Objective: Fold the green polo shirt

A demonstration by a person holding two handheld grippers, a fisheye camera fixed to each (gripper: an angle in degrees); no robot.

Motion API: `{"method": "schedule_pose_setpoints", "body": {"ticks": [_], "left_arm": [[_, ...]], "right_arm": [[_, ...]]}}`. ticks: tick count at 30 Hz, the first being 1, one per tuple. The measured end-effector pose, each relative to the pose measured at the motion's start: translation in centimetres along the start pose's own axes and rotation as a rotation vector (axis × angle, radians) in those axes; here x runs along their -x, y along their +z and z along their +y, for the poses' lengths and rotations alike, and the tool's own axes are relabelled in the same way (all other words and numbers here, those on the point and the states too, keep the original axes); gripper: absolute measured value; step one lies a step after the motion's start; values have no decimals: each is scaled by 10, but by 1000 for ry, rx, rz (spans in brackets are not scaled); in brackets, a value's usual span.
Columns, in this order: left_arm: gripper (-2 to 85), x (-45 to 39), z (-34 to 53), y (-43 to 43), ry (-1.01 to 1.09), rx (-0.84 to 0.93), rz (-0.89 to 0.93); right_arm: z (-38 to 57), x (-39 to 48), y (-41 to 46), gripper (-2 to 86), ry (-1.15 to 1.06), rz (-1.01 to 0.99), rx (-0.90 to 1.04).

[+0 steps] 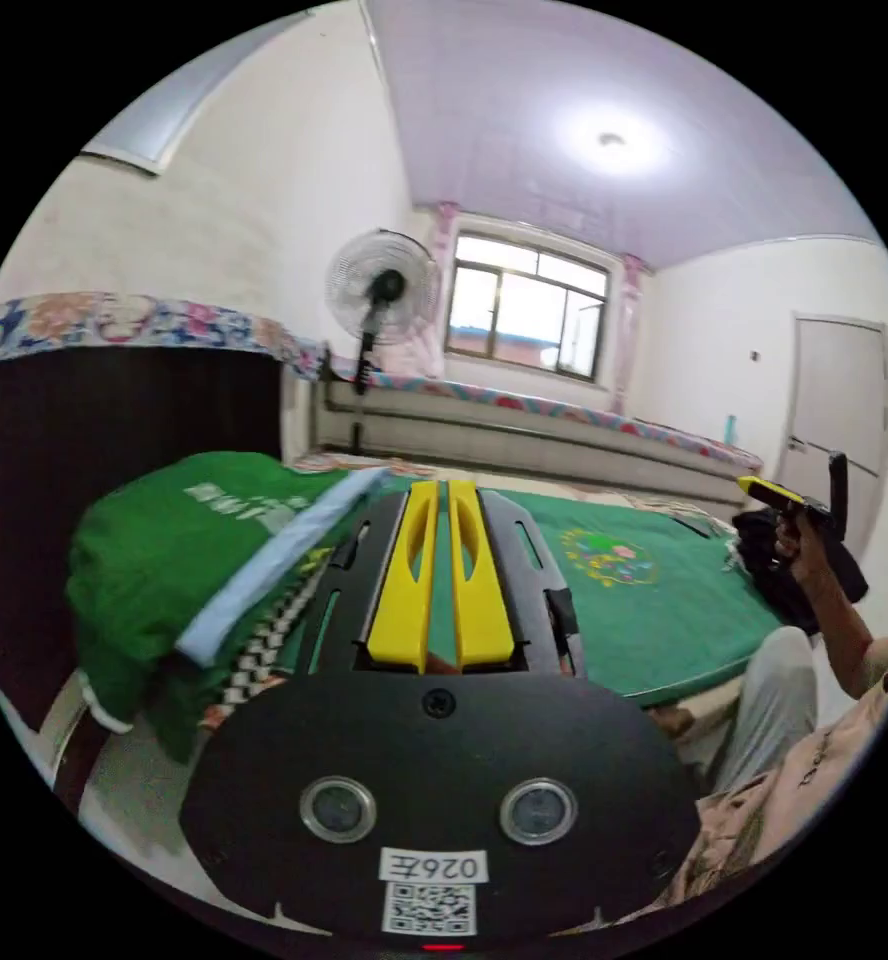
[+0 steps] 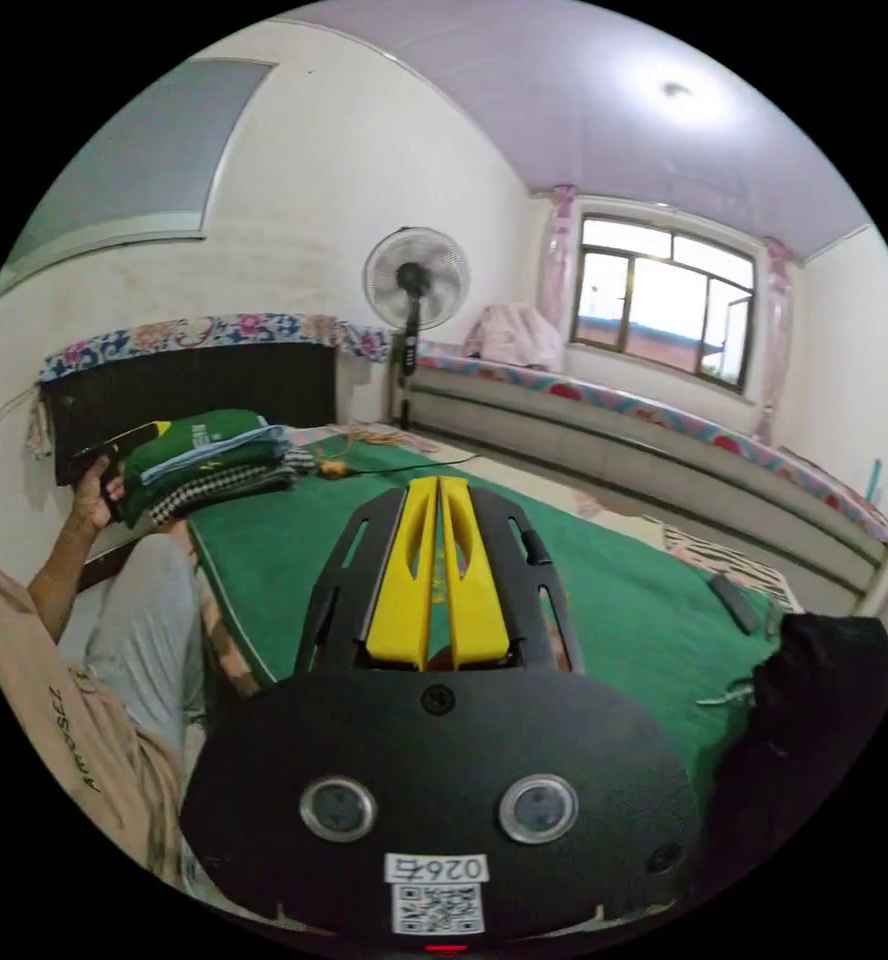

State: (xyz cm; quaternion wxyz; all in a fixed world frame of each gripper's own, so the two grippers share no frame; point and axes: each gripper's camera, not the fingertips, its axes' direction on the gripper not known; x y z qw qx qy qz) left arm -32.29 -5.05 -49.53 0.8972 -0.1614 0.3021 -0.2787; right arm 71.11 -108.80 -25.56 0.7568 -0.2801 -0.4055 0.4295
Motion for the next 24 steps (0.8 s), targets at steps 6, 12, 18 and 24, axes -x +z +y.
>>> {"method": "schedule_pose_setpoints", "body": {"ticks": [6, 12, 18, 24], "left_arm": [[119, 155, 39, -123, -211, -65, -365], [212, 258, 51, -162, -356, 12, -269], [172, 329, 41, -180, -493, -15, -138], [69, 367, 13, -208, -449, 5, -121]], "right_arm": [[-82, 165, 169, -14, -117, -355, 107], [-153, 304, 327, -4, -104, -610, 284], [-195, 387, 463, 24, 15, -796, 462], [-221, 430, 566, 44, 113, -859, 577]]}}
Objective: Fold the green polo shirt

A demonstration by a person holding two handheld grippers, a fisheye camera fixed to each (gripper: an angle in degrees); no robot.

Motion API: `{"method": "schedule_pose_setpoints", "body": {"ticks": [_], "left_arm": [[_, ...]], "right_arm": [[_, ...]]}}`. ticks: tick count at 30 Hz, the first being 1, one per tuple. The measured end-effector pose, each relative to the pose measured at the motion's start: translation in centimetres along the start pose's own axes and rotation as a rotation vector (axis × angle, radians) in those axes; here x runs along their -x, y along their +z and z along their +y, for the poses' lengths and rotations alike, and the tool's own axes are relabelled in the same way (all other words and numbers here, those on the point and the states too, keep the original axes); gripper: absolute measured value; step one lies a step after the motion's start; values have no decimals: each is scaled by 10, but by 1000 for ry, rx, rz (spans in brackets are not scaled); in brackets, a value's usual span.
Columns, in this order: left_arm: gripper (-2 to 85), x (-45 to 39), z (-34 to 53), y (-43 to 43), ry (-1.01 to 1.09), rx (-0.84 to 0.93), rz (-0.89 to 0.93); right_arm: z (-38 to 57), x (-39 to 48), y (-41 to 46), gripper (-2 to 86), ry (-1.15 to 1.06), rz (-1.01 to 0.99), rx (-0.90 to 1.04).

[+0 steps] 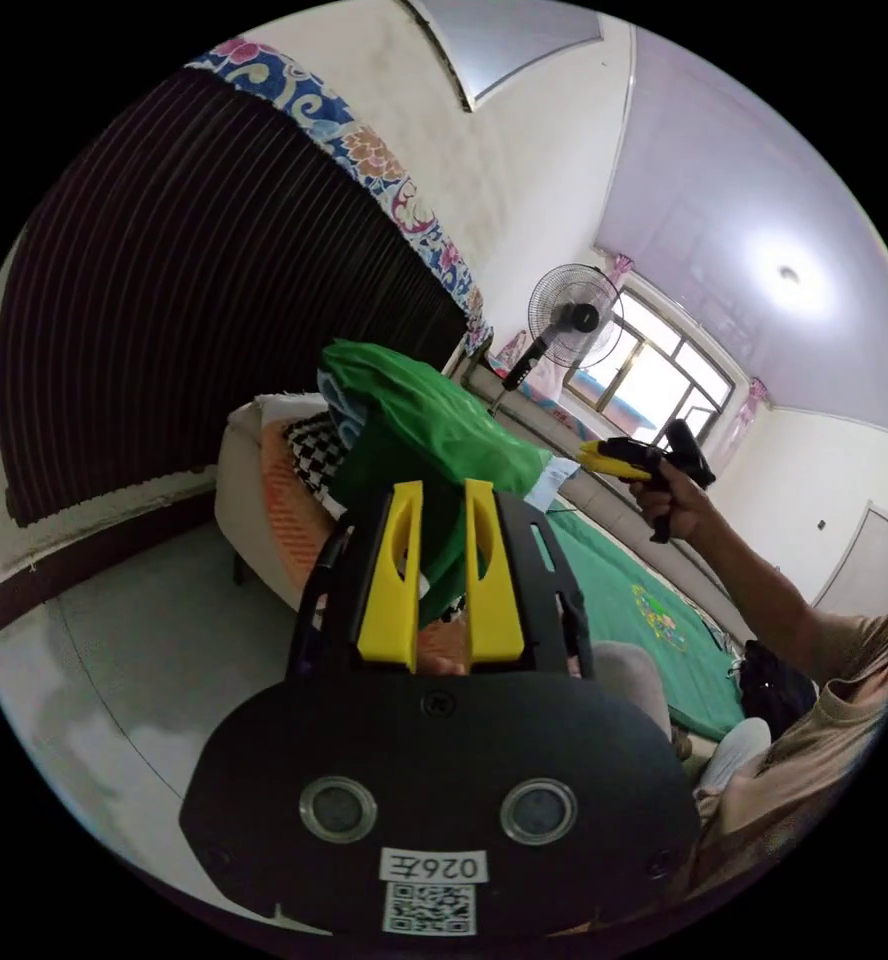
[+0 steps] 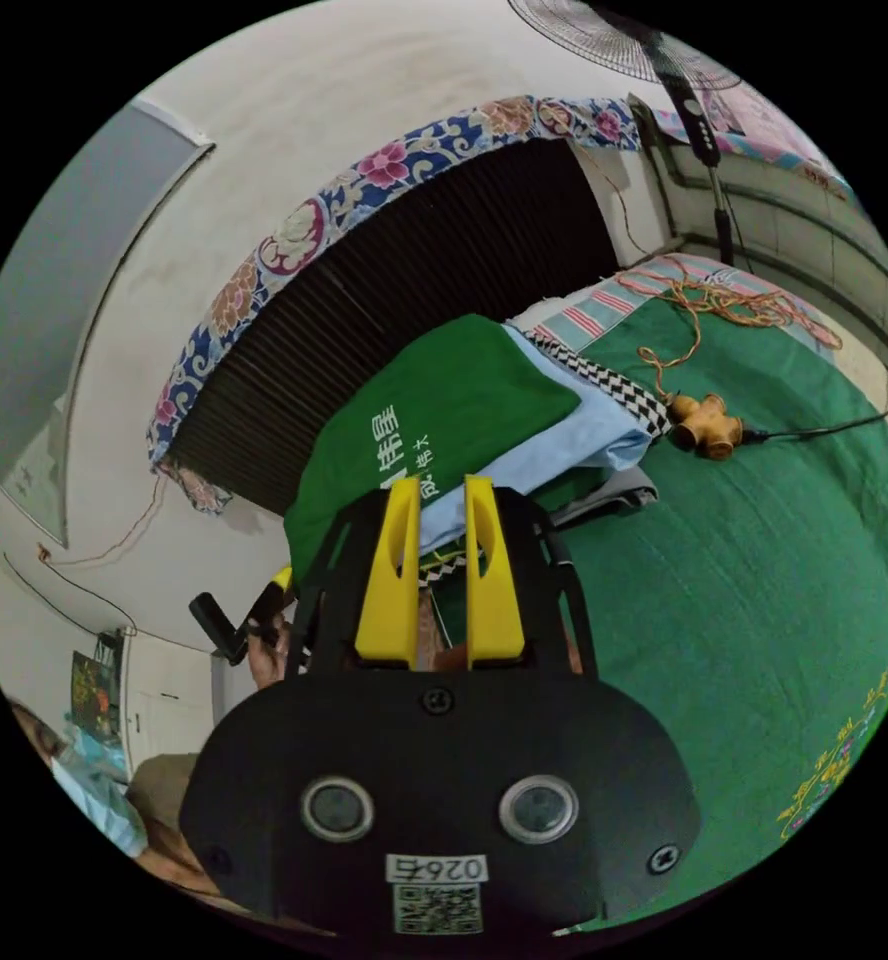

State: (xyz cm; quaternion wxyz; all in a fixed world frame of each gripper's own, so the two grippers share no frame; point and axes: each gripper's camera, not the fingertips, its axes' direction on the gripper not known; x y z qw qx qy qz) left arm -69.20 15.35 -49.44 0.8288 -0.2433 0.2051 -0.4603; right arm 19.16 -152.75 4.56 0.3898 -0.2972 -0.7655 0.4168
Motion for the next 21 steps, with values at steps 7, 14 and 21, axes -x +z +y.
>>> {"method": "schedule_pose_setpoints", "body": {"ticks": [7, 14, 21], "left_arm": [[116, 2, -31, -4, 121, 41, -37], [14, -8, -52, -14, 144, 56, -73], [-7, -38, -72, -13, 298, 71, -167]], "right_arm": [[-55, -35, 65, 78, 147, 16, 73], [-87, -37, 92, 83, 138, 8, 83], [-99, -44, 97, -6, 168, -43, 54]]}}
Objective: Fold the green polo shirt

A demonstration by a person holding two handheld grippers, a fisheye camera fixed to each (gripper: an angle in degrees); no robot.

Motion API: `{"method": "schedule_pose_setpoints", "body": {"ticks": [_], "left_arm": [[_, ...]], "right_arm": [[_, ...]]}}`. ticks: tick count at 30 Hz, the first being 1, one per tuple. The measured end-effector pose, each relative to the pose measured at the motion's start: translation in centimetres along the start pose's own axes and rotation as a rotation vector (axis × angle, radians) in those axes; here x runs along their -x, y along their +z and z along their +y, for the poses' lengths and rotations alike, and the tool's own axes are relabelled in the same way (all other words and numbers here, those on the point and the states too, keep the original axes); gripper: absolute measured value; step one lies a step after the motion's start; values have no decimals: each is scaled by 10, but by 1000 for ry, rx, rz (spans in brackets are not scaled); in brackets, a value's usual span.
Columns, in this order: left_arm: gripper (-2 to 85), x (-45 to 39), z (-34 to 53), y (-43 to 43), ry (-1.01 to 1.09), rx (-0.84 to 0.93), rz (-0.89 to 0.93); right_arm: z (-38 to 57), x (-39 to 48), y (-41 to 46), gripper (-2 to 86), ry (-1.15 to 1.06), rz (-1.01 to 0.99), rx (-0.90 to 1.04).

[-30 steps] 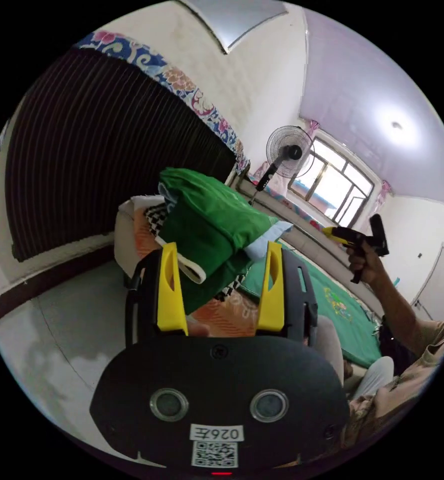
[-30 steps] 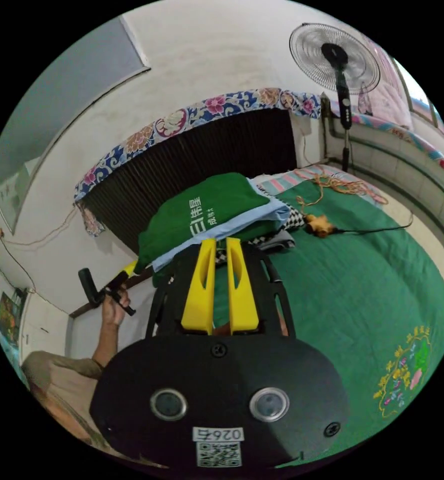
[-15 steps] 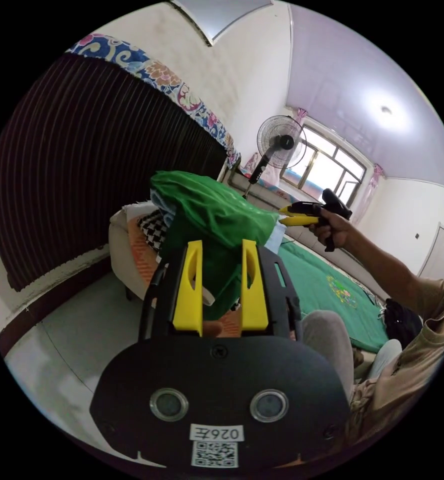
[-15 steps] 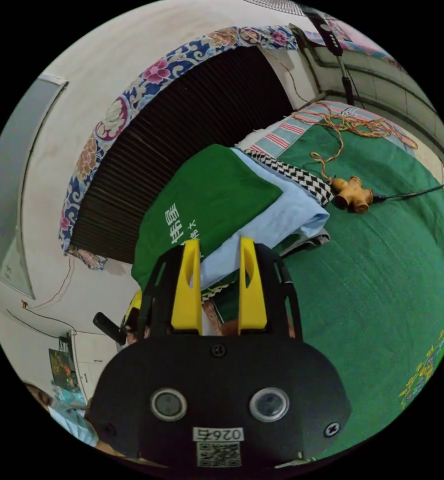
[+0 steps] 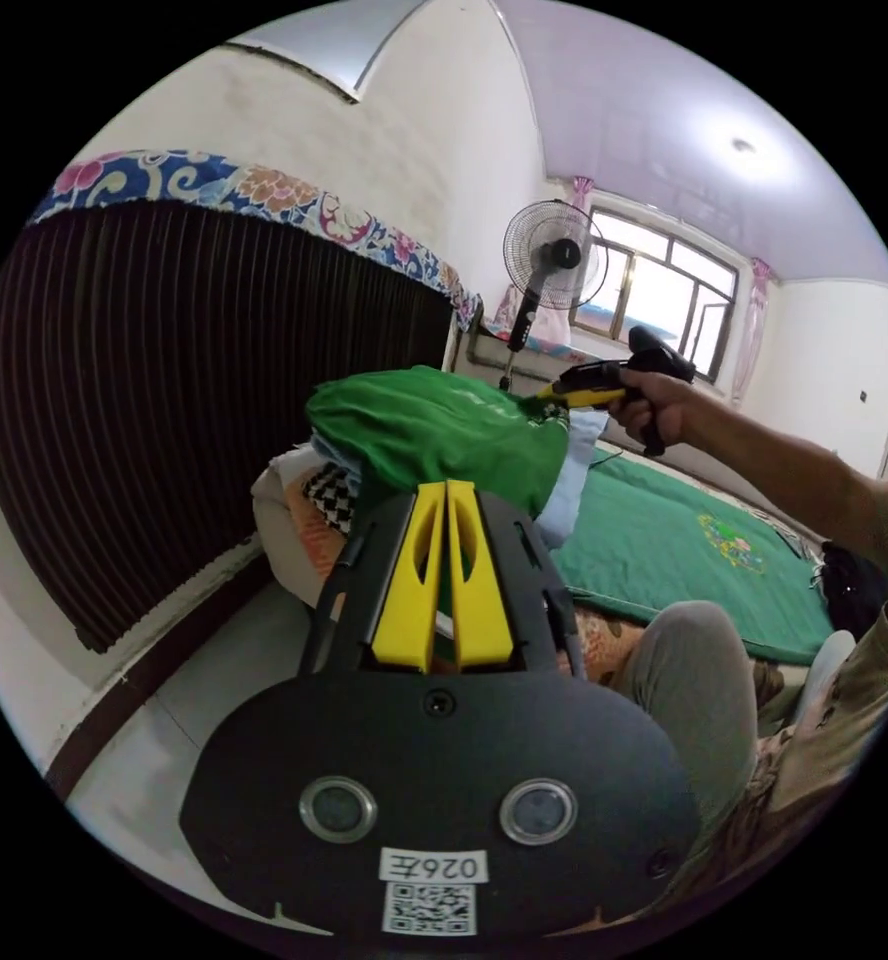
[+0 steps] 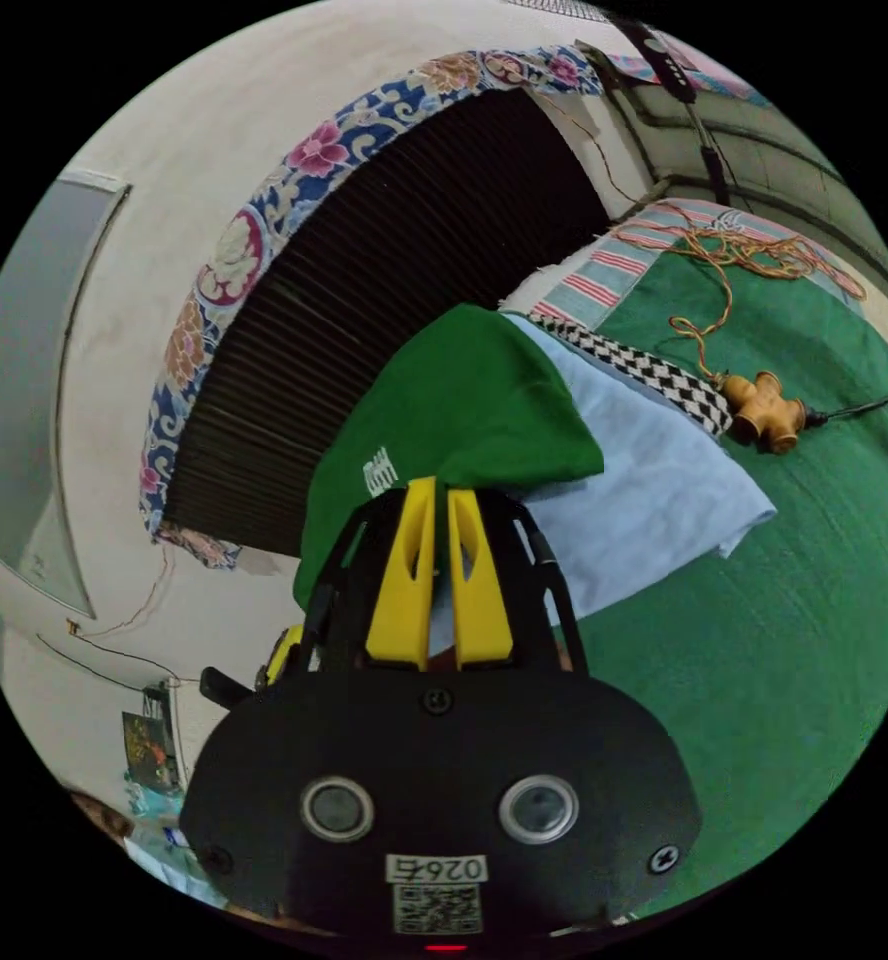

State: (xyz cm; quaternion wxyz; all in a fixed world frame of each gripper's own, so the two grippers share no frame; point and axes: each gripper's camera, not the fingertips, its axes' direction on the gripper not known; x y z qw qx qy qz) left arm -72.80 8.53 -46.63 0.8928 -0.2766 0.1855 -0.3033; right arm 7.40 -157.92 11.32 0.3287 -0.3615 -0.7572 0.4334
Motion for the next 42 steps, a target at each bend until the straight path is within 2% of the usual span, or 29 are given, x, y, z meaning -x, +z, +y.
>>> {"method": "schedule_pose_setpoints", "body": {"ticks": [2, 6, 8, 10, 12, 14, 16, 18, 24, 30, 32, 36, 39, 42], "left_arm": [[-7, -4, -7, -4, 10, -26, 14], [4, -17, -23, -20, 23, -132, 31], [57, -37, -26, -26, 90, -206, 24], [193, -75, -33, -14, 203, -178, -28], [219, -103, -39, 4, 271, -104, -42], [201, -128, -43, 23, 315, -45, -62], [108, -149, -47, 37, 287, -9, -165], [52, -165, -50, 33, 265, -50, -217], [12, -254, -73, 1, 427, -247, -49], [5, -358, -88, 26, 651, -240, 345], [4, -389, -94, 51, 704, -193, 477], [3, -469, -113, 145, 771, 14, 734], [6, -535, -141, 225, 763, 136, 758], [18, -587, -176, 275, 702, 104, 750]], "right_arm": [[6, 5, -16, -9, -10, -113, -80], [14, 28, -46, -11, -102, -145, -153], [24, 48, -68, -12, -178, -153, -177], [33, 62, -83, -13, -227, -175, -186], [44, 75, -100, -14, -254, -214, -197], [62, 89, -131, -15, -274, -299, -227], [79, 97, -164, -16, -295, -365, -264], [99, 103, -204, -16, -335, -422, -315], [212, 90, -358, -16, -504, -389, -530], [360, 19, -490, -15, -492, -125, -731], [409, -19, -525, -15, -401, -1, -761], [461, -95, -560, -16, -213, 148, -730], [481, -173, -584, -15, -6, 207, -704], [500, -226, -622, -13, 63, 173, -811]]}}
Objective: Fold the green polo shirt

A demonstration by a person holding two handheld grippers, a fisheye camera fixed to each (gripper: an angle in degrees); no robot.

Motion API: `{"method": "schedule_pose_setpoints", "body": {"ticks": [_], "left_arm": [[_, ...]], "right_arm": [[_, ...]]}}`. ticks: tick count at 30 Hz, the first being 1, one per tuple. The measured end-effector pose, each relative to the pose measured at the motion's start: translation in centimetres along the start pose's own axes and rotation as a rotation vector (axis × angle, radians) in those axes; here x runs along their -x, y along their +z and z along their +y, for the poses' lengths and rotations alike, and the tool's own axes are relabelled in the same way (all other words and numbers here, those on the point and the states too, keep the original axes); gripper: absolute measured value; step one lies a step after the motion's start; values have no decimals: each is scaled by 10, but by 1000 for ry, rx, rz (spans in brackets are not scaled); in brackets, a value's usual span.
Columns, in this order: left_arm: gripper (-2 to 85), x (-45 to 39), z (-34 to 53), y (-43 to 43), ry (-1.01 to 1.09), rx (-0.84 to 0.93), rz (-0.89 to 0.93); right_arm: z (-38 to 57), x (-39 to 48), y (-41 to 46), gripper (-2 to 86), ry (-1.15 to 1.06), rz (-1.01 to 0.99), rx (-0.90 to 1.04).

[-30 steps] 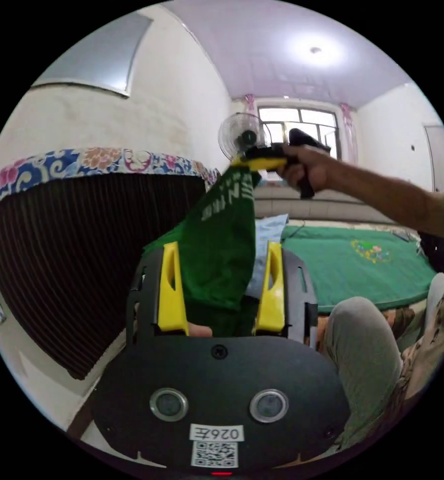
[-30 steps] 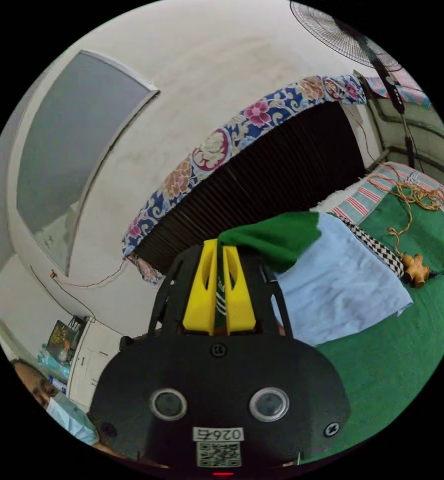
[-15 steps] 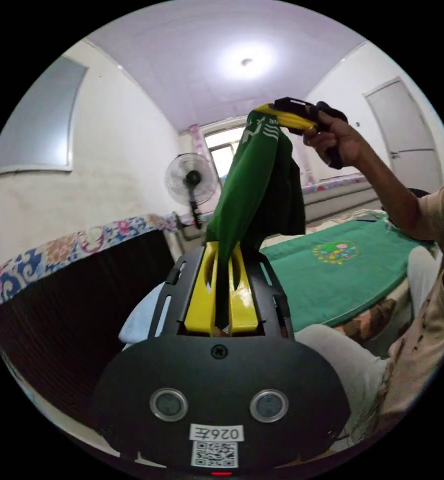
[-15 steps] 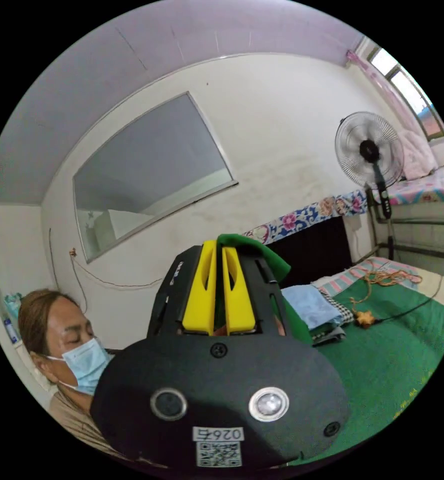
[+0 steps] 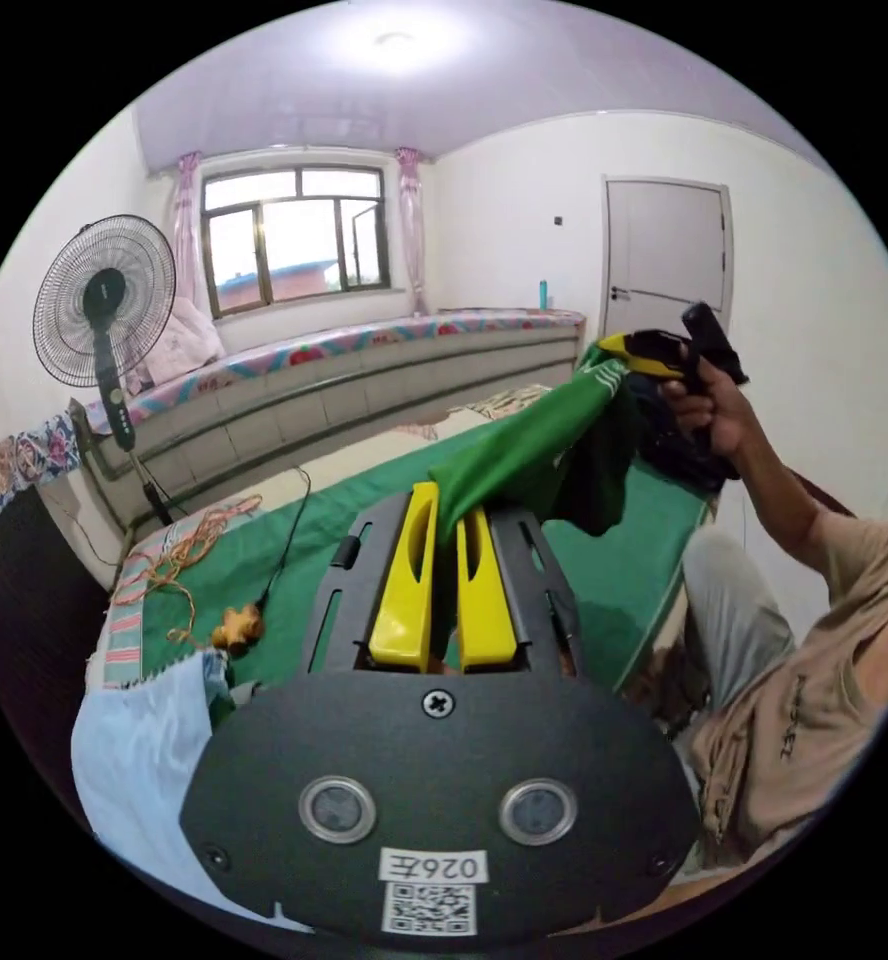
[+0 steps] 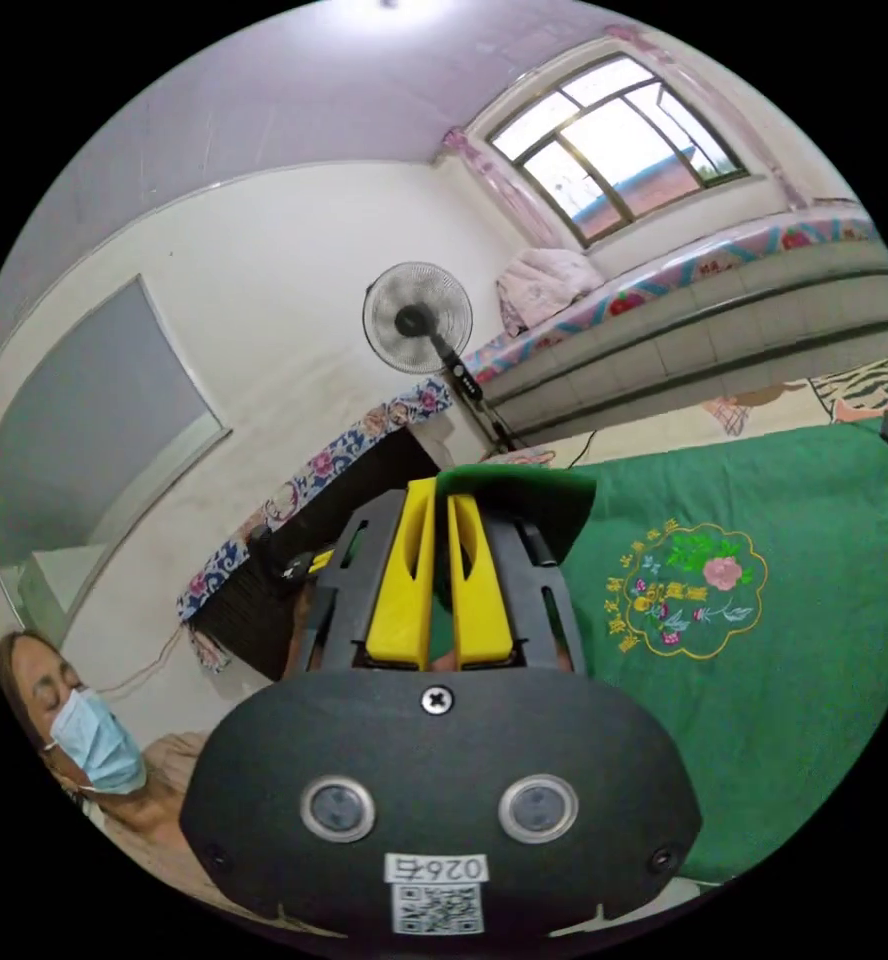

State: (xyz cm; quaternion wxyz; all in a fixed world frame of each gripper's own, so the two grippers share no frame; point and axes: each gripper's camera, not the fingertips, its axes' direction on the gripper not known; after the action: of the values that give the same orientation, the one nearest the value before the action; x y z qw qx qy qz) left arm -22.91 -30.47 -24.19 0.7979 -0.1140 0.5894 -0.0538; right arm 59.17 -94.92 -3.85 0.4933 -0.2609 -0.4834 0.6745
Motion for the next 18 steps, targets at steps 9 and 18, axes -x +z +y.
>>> {"method": "schedule_pose_setpoints", "body": {"ticks": [9, 18], "left_arm": [[94, 19, 52, 141, 85, 223, 8], [111, 92, 3, 245, -259, 90, 197]], "right_arm": [[89, -122, -65, 27, -25, 299, 187], [63, -234, -62, 31, 98, 364, 197]]}}
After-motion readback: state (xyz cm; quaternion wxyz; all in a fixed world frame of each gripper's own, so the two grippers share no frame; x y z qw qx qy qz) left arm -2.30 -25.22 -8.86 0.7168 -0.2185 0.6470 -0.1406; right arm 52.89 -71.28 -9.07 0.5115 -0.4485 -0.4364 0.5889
